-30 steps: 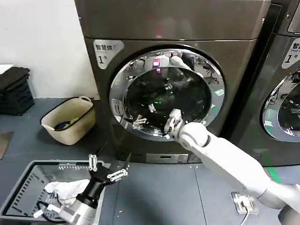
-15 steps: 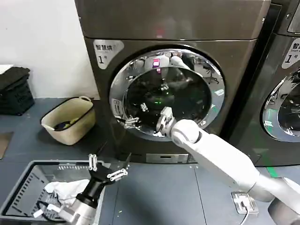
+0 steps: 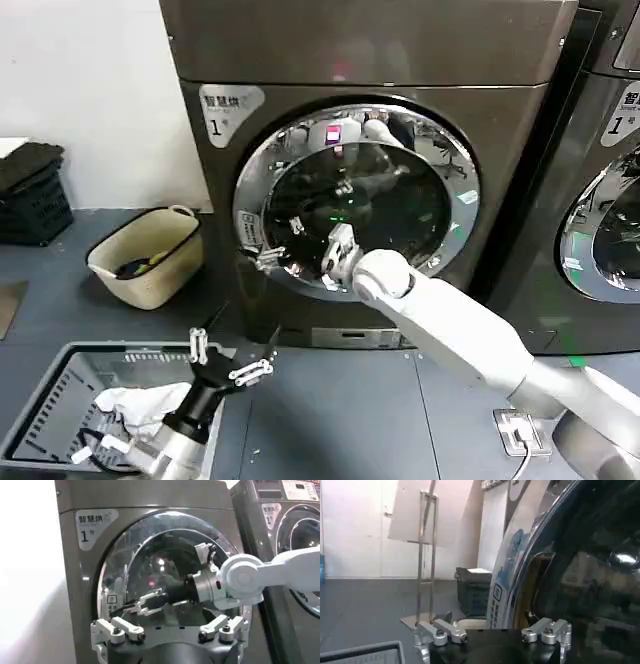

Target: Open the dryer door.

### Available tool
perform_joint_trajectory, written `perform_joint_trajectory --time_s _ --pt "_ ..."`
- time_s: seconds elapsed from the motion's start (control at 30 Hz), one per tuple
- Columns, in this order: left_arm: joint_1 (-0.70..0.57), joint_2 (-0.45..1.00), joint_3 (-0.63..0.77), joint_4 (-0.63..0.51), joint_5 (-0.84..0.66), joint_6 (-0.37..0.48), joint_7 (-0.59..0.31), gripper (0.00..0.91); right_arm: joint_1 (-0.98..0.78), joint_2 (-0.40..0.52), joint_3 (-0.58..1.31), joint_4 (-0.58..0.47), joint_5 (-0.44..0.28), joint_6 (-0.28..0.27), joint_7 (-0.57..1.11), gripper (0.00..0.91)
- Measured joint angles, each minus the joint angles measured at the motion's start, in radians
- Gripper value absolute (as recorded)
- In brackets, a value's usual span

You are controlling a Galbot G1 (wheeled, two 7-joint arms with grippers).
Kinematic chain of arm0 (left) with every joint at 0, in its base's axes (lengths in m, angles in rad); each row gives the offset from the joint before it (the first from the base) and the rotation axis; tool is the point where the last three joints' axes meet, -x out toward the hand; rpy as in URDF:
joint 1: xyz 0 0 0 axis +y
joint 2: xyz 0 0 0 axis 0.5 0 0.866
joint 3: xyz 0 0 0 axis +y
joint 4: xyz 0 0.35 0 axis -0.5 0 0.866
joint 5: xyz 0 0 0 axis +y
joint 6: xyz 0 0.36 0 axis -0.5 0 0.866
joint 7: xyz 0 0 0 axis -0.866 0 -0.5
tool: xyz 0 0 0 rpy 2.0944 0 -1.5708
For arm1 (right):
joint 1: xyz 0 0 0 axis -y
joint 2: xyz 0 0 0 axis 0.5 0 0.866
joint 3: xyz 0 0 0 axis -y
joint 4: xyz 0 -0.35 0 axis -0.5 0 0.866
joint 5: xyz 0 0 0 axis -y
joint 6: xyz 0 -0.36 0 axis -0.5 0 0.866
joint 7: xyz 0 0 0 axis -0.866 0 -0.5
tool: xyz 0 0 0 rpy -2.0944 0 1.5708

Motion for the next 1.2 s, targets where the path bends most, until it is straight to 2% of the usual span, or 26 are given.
perform_joint_trajectory --time_s 0.63,1.0,1.2 --pt "-0.002 0.0 -0.001 0.004 -0.003 -0.001 0.001 0.907 0.016 0.054 -0.022 -0.053 -0.002 0.0 -0.038 0.907" --pt "0.0 0.004 -0.006 -0.001 -0.016 0.002 0.004 0.907 0.017 0.026 -0.038 -0.008 0.01 -0.003 -0.072 0.907" --pt "0.017 0.004 -0.018 -0.016 -0.029 0.007 0.011 0.907 0.004 -0.01 -0.042 0.052 0.031 -0.005 -0.076 0.907"
